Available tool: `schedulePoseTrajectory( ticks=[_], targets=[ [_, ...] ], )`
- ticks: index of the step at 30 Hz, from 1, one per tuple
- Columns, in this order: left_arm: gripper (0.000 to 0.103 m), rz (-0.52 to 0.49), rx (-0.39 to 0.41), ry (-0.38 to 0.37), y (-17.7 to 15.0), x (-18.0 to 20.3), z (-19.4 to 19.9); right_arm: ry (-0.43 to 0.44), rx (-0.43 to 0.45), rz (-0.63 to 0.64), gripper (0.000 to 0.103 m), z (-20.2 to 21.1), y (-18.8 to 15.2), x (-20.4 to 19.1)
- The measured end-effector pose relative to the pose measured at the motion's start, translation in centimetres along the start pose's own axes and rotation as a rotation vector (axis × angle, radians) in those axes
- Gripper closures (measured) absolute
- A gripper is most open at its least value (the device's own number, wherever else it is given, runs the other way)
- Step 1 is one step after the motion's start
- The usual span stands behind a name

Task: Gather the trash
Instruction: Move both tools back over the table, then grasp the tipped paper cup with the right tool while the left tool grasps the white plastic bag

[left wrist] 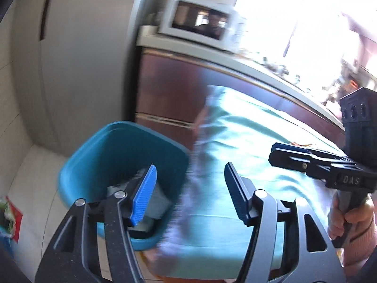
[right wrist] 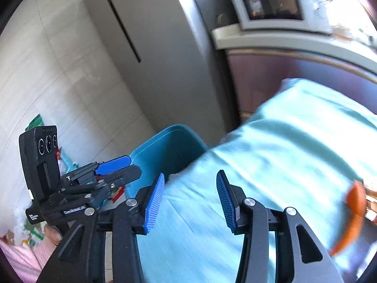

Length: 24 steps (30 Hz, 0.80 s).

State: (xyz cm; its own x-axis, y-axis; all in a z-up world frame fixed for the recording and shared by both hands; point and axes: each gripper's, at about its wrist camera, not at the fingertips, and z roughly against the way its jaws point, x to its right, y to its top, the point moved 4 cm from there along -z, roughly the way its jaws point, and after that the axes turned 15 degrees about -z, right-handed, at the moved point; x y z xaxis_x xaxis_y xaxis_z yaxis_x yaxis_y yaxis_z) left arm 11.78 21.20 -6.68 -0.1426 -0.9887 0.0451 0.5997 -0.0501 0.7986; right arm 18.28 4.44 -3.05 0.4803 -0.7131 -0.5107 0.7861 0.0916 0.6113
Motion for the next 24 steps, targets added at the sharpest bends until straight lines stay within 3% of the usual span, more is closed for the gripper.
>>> schedulePoseTrajectory(
  ticks=[6,17,24],
  targets=[
    [0.043,-0.127,0.016,-0.116,1.9,6.8,-0.3,-0.097,0.14,-0.09,0.056,7.2,-1.3,5.0],
    [0.043,-0.254,-0.014,-0.319,2.6,18.3,-3.0,-0.364,0.36,-0.277,0.056,19.3,-6.4,14.6],
    [0.042,-0.331,-0.078,-0.426,2.8,24.9,-5.7,-0.519,0.509,-0.403,0.056,26.5,-10.0,19.2]
  ],
)
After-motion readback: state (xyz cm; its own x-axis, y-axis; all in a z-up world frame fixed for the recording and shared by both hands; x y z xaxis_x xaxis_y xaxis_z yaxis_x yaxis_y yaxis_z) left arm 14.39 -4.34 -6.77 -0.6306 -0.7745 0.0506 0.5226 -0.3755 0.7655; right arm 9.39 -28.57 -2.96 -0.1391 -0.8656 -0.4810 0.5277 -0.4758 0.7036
